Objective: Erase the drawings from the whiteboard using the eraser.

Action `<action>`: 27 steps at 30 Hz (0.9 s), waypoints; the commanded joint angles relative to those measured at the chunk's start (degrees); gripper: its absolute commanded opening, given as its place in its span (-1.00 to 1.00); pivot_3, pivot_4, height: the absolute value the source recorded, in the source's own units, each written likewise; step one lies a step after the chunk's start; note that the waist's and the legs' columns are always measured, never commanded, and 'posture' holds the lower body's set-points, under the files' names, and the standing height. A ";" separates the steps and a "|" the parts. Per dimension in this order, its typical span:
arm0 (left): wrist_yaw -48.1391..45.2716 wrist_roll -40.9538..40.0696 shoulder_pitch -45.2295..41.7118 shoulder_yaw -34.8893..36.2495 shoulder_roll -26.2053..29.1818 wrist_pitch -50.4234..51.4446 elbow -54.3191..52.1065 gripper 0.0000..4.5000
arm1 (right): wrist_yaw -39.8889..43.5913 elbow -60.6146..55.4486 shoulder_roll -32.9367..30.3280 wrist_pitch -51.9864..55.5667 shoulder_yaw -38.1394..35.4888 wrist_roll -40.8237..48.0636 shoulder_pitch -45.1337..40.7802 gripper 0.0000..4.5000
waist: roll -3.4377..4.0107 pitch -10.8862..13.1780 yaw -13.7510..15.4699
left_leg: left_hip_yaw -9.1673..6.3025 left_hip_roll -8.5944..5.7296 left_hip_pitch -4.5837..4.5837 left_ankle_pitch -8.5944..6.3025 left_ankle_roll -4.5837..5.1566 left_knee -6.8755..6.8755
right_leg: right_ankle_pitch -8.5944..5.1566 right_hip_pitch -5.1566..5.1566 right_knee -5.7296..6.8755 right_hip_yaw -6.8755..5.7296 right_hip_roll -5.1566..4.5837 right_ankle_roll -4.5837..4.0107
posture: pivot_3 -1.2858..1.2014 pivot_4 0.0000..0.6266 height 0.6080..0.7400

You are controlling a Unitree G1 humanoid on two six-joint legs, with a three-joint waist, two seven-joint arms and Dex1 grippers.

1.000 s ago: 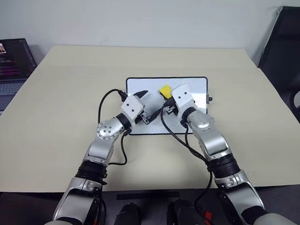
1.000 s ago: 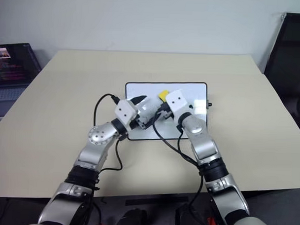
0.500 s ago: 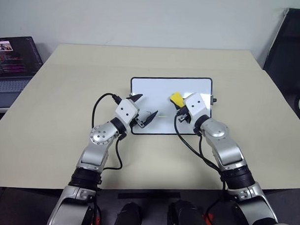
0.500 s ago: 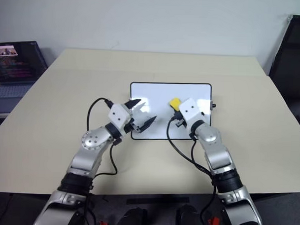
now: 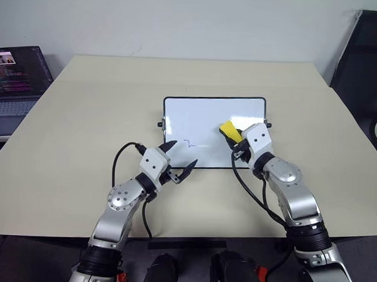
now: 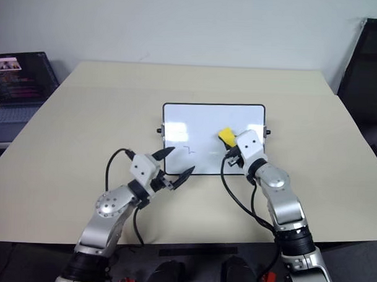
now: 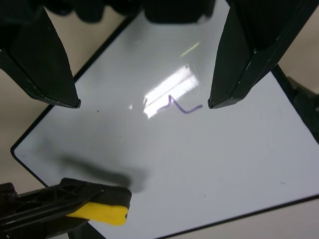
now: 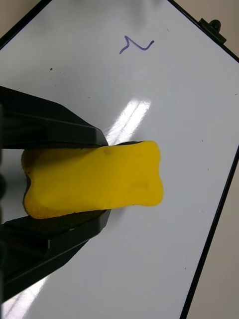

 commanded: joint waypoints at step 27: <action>7.24 1.00 1.81 4.45 0.60 2.30 -4.26 1.00 | 2.98 13.23 10.00 -9.85 9.49 -1.35 -12.95 -0.45 | 0.00 0.01 0.01 | 0.00 0.02 -0.01 0.00 0.00 -0.02 | 0.00 -0.01 -0.03 -0.02 0.01 -0.02 | 0.03 -0.52 1.00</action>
